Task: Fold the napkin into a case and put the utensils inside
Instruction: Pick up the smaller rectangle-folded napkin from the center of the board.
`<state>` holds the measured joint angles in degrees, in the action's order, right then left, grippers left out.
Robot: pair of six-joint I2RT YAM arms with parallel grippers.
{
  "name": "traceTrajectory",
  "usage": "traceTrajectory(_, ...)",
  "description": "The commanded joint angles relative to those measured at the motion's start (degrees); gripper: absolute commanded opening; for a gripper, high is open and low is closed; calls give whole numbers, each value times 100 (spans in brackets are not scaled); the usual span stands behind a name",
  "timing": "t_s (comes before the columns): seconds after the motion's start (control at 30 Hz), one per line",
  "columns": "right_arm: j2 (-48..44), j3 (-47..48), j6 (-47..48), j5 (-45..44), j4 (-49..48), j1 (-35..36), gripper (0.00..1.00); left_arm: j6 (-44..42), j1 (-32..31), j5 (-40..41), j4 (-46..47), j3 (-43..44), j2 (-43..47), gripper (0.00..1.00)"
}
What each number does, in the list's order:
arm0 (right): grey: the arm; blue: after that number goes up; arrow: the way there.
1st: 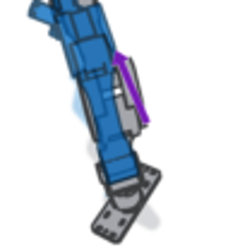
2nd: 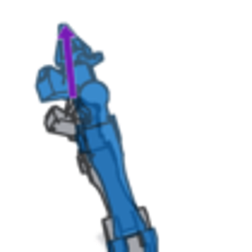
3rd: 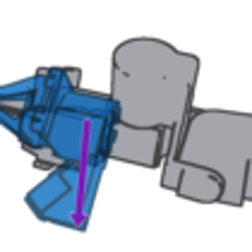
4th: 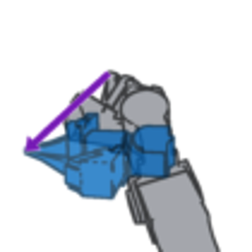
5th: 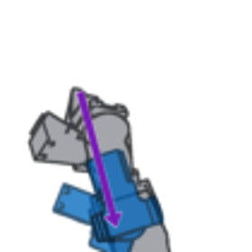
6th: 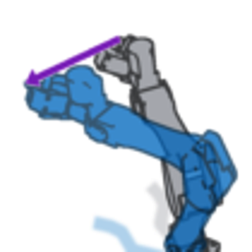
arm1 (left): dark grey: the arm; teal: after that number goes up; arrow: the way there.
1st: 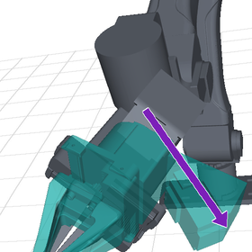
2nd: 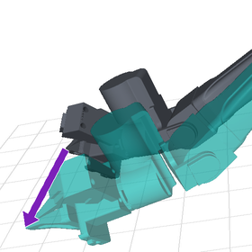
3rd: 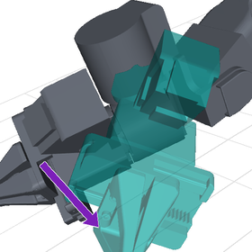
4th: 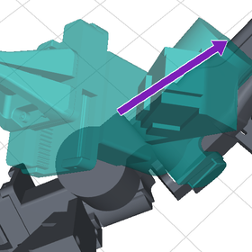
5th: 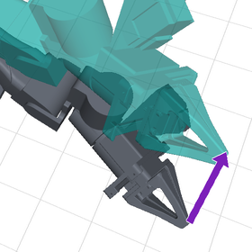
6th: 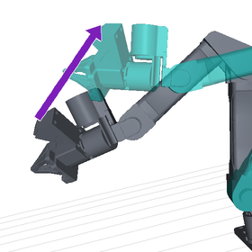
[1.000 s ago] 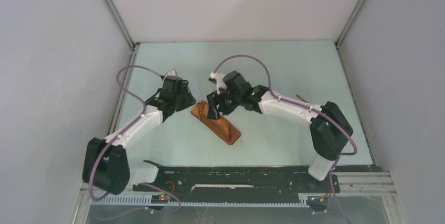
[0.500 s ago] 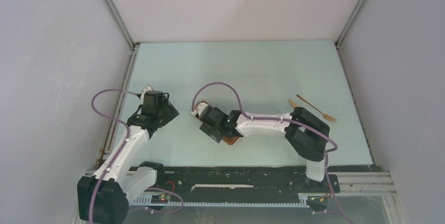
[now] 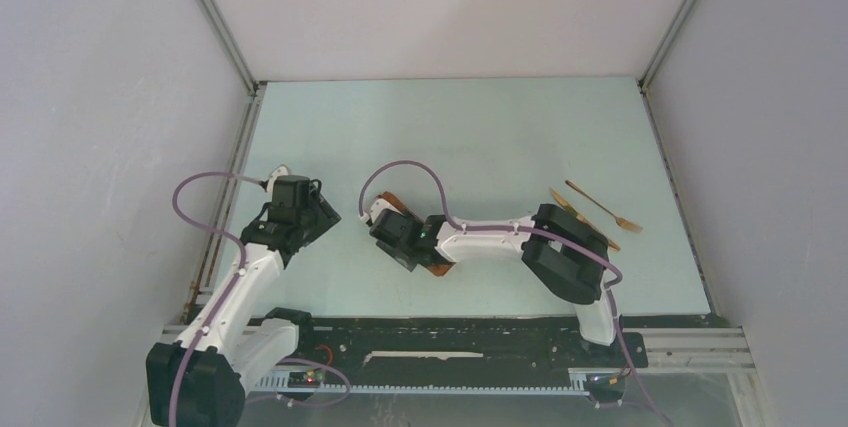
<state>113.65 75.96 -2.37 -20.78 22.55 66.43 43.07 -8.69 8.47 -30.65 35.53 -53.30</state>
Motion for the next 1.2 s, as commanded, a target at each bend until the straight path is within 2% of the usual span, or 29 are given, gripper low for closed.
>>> traceTrajectory(0.0,322,101,-260,-61,-16,76,61,-41,34,76,51,25,124,59)
traceTrajectory(0.1,391,4,-339,-61,-92,74,59,-53,29,67,43,24,131,59)
traceTrajectory(0.27,432,-129,-407,-431,-231,65,45,-69,34,73,33,-9,182,59)
traceTrajectory(0.43,321,-209,-363,-348,-435,1,17,-101,34,61,12,-26,197,59)
traceTrajectory(0.57,82,-180,-344,-19,-474,-36,0,-114,34,13,-1,-52,230,59)
traceTrajectory(0.6,-16,-171,-389,108,-432,-56,0,-122,33,13,-10,-54,240,59)
traceTrajectory(0.7,-344,-164,-676,821,-265,-266,0,-132,34,-2,-40,-77,267,59)
traceTrajectory(0.9,-856,-270,-1393,3186,-143,-992,0,-171,34,-301,-28,-136,302,59)
traceTrajectory(1.0,-946,-620,-1956,4551,-640,-1470,0,-220,32,-671,94,-224,309,59)
traceTrajectory(1.17,-1014,-1431,-3014,5984,-2147,-2147,0,-334,34,-1436,442,-501,500,60)
